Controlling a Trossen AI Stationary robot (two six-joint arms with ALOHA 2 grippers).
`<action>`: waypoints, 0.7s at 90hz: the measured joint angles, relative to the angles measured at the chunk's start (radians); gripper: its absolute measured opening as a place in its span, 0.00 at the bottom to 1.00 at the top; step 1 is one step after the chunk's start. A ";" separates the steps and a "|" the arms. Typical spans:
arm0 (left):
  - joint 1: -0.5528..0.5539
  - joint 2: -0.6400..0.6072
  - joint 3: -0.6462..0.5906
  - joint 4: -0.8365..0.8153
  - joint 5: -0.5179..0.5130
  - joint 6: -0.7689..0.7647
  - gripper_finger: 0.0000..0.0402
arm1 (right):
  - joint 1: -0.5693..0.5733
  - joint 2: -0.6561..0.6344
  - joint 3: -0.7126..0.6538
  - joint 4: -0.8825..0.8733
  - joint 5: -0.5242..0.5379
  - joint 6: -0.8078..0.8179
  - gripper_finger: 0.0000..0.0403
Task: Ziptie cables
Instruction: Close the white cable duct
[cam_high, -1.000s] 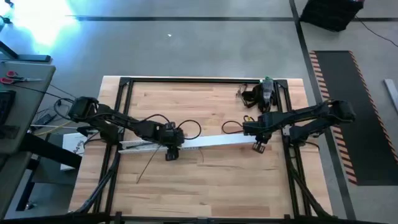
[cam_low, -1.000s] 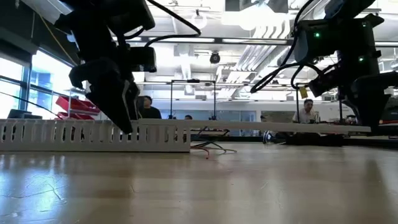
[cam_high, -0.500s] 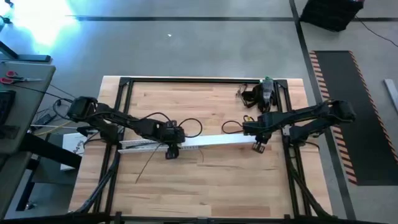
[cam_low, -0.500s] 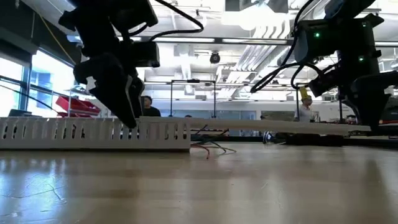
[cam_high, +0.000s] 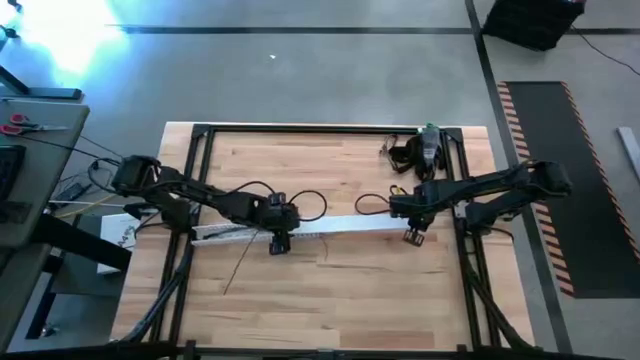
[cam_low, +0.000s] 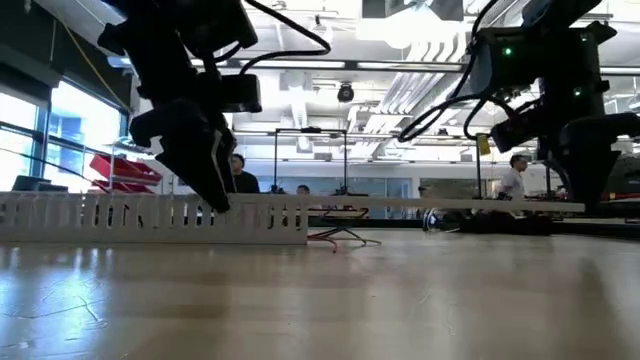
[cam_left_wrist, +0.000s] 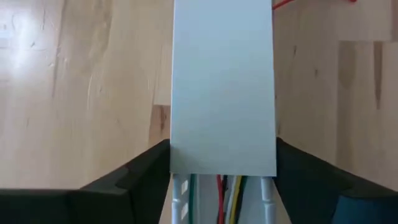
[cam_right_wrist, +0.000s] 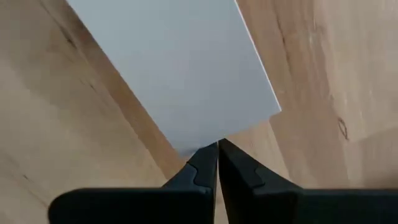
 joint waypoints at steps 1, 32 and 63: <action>0.000 0.000 0.000 0.000 0.000 0.000 0.58 | 0.000 0.000 0.000 0.001 0.000 -0.002 0.00; 0.000 0.000 0.000 -0.001 0.001 0.003 0.63 | -0.001 0.000 -0.005 0.023 0.038 -0.051 0.00; 0.002 0.001 0.000 -0.061 0.044 0.038 0.67 | -0.001 0.000 -0.005 0.022 0.041 -0.051 0.00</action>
